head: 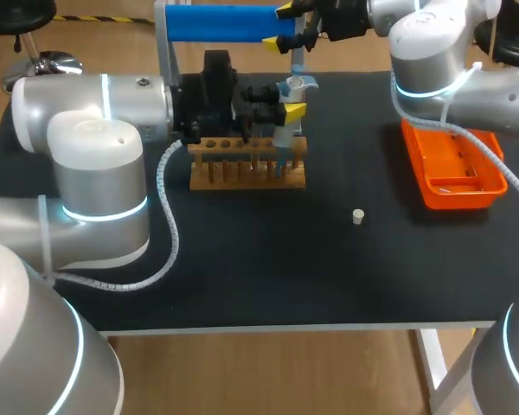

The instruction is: Invert the test tube, pick up the pipette, mount the tip to pipette, aspirate from beaker and dispense into the tube, eject the tip, return the pipette, and cap with the stopper.

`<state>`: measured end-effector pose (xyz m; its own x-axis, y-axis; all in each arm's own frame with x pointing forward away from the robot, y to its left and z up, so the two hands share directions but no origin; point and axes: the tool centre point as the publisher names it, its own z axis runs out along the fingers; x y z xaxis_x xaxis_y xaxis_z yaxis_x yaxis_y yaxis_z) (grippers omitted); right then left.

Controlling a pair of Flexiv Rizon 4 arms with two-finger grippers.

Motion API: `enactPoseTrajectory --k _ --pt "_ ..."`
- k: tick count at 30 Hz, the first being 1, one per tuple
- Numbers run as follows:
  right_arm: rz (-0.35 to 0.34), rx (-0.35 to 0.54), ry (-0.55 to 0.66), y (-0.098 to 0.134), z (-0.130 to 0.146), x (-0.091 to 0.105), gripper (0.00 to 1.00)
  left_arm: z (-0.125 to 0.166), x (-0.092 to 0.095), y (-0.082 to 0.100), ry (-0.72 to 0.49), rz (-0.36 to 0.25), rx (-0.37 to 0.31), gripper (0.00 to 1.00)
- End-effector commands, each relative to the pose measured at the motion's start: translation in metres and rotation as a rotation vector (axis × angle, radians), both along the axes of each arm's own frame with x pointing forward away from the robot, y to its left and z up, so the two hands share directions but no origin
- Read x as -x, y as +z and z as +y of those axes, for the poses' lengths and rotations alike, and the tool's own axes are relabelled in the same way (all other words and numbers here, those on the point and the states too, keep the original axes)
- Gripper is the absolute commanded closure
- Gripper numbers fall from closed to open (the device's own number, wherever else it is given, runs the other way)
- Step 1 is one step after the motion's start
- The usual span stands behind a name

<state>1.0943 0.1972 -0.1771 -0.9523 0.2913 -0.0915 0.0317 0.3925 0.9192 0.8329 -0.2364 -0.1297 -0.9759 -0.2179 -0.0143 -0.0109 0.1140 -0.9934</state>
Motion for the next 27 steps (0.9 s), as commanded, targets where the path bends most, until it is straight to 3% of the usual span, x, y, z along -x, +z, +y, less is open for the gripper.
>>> enactPoseTrajectory --k 1,11,27 --pt "0.002 0.003 0.002 0.001 -0.001 -0.001 0.00 0.030 -0.002 0.004 0.047 0.008 -0.032 1.00" --pt "0.002 0.003 0.002 0.001 -0.001 -0.001 0.00 0.094 -0.032 0.001 0.235 0.055 -0.148 1.00" --pt "0.002 0.003 0.002 0.001 -0.001 -0.001 0.00 0.157 -0.092 -0.015 0.426 0.118 -0.239 1.00"
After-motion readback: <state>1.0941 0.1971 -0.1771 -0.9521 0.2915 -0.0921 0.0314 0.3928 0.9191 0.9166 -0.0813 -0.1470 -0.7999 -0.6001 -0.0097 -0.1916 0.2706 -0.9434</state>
